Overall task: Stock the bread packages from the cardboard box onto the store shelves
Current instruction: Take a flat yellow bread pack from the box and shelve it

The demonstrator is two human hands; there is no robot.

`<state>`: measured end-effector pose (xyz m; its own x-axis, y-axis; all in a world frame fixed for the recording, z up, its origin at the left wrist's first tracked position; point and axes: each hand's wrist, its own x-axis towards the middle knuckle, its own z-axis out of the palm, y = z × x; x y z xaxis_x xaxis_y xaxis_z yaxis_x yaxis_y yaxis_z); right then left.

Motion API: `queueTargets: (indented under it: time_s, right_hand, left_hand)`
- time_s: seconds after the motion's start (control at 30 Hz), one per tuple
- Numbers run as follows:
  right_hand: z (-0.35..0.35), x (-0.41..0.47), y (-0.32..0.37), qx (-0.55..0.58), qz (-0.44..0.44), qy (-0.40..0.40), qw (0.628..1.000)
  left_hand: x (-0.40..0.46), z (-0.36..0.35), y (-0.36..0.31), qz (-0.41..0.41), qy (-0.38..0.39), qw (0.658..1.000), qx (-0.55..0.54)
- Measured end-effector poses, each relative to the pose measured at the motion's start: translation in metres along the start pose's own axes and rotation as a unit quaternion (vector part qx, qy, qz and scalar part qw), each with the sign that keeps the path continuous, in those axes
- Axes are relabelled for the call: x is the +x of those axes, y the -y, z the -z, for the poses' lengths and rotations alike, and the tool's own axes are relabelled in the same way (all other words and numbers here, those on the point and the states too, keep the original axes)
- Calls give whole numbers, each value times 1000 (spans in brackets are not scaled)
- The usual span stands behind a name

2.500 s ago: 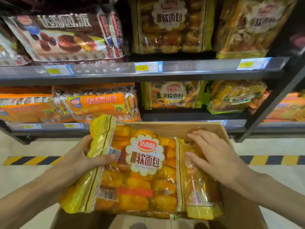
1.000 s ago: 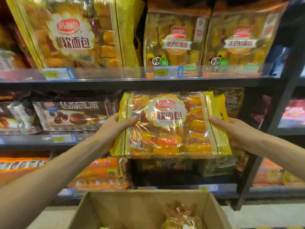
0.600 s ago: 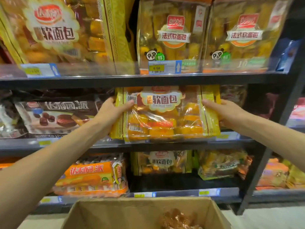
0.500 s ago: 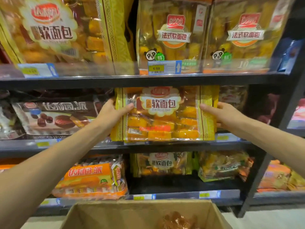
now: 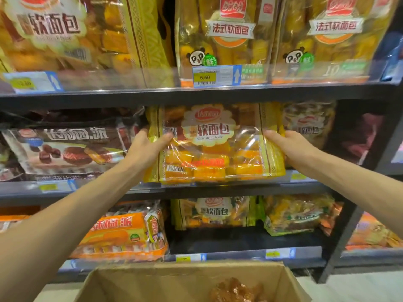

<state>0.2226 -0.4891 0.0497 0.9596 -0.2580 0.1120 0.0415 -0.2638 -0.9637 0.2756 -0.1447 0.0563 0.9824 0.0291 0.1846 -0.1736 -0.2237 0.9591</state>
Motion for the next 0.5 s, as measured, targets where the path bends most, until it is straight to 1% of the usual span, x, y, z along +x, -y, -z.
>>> queueTargets:
  time_s: [0.17, 0.27, 0.37, 0.5]
  right_hand:
    - [-8, 4, 6, 25, 7, -31, 999]
    - [-14, 12, 2, 29, -2, -54, 998]
    - [-16, 29, 3, 63, -6, -71, 995]
    - [-11, 58, -9, 63, 2, -84, 994]
  left_hand:
    - [6, -2, -6, 5, -3, 1000, -25]
    - [13, -6, -5, 27, -16, 999, -24]
    - [19, -13, -12, 51, -29, 998, -39]
    - [29, -20, -8, 31, -50, 997, -46]
